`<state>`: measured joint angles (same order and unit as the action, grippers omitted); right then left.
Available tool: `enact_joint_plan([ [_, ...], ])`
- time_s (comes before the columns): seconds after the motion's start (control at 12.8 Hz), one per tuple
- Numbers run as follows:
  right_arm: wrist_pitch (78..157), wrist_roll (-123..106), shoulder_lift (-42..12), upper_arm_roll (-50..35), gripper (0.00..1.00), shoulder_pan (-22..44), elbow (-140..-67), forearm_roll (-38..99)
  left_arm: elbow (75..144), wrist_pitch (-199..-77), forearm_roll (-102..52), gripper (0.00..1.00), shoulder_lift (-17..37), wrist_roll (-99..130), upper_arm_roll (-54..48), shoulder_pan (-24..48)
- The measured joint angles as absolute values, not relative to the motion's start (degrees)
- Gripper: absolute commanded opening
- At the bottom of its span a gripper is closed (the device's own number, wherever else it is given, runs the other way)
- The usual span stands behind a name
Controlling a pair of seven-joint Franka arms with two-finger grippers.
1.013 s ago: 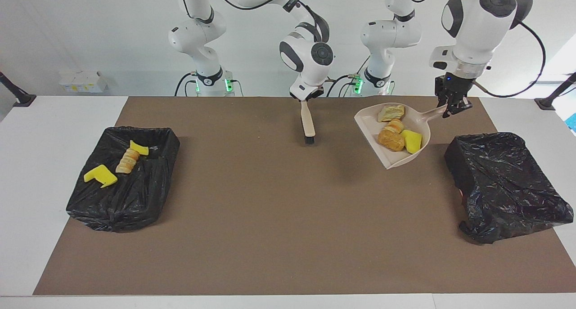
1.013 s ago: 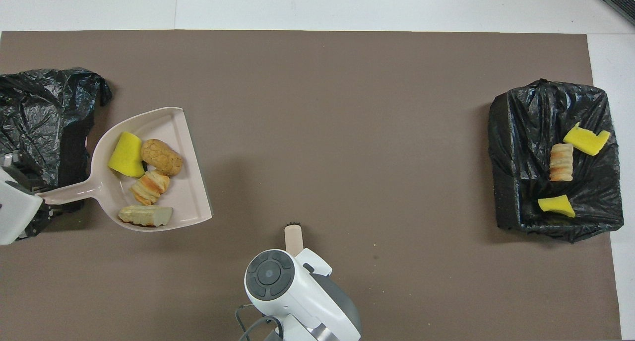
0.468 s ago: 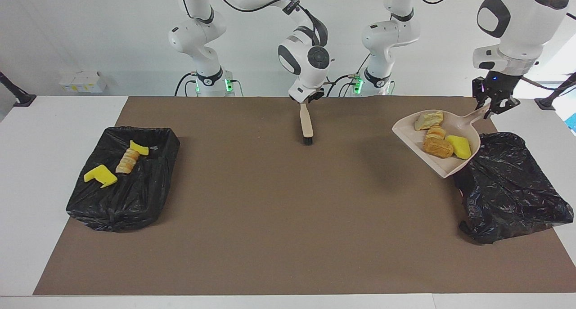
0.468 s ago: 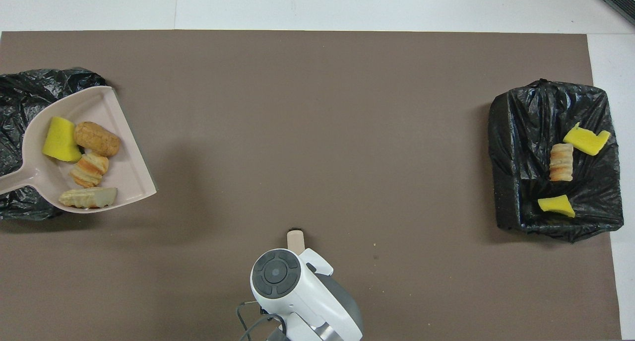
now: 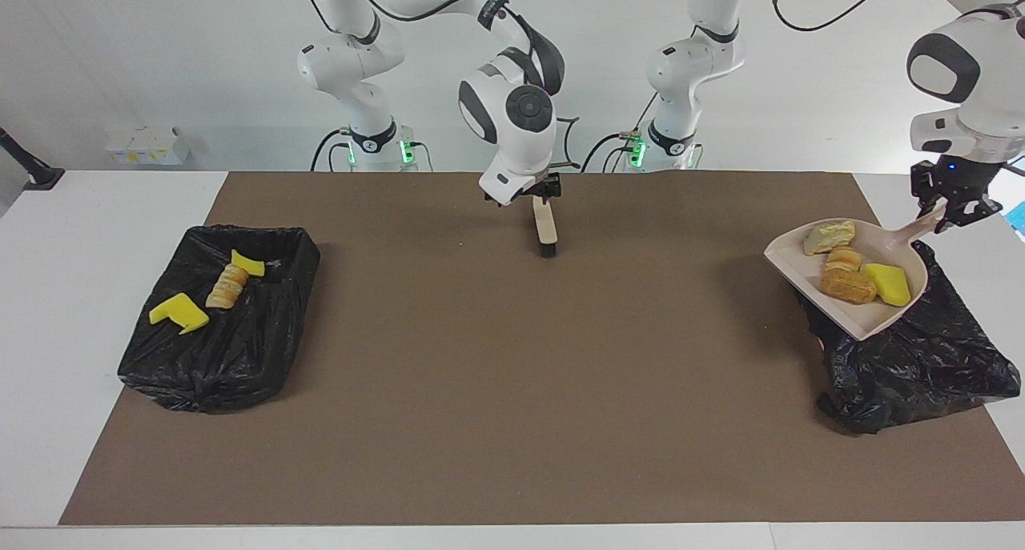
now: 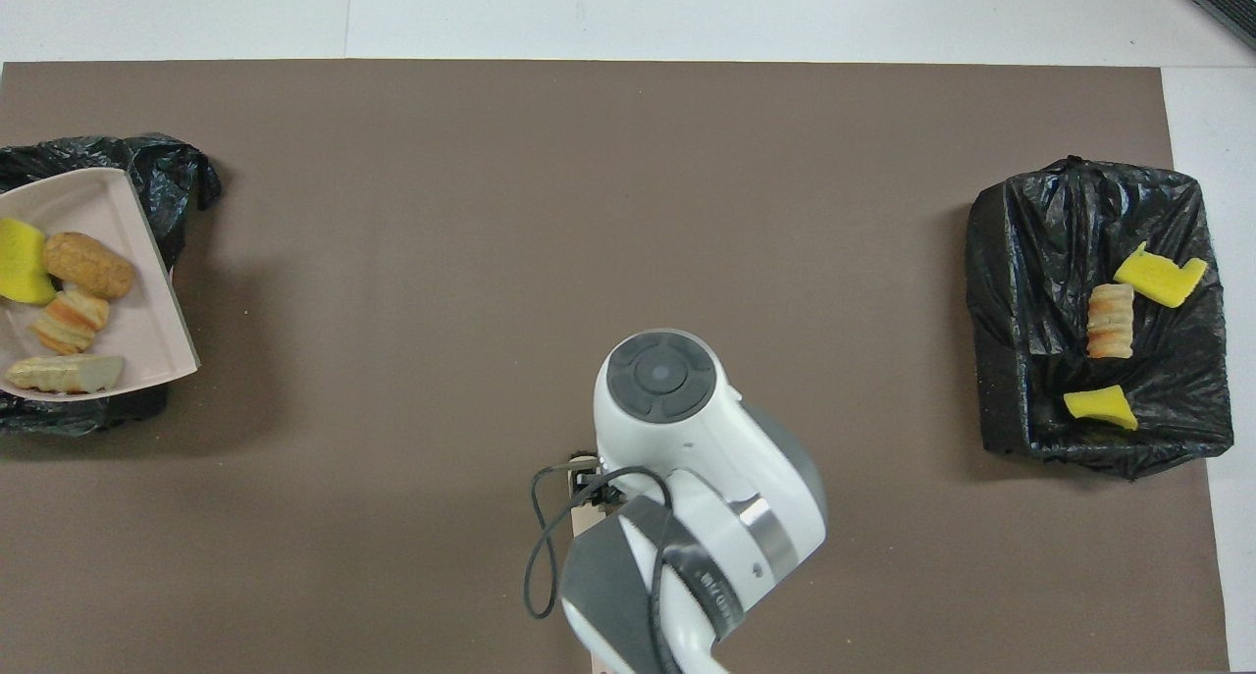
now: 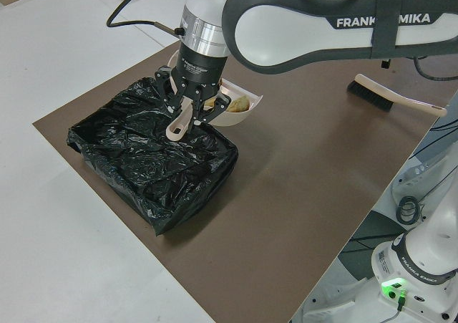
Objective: Sweep and dump trash in bin
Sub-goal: 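Tip the dustpan into the black bin with the left gripper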
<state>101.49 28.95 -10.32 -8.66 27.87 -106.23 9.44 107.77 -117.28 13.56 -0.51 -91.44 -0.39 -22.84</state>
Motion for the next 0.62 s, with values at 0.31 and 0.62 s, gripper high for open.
enact_joint_plan([
  [0.31, 89.1, 10.5, -10.0, -8.4, 1.00, 14.9, -94.4, 2.6, 98.0, -117.8, 23.8, 0.00, 6.5, -97.4, -0.4, -26.4],
  [0.62, 87.9, -0.8, -8.9, -7.6, 1.00, 5.7, -88.7, -2.8, 95.8, -117.8, 37.5, 0.00, 8.5, -97.7, -1.4, -25.8],
])
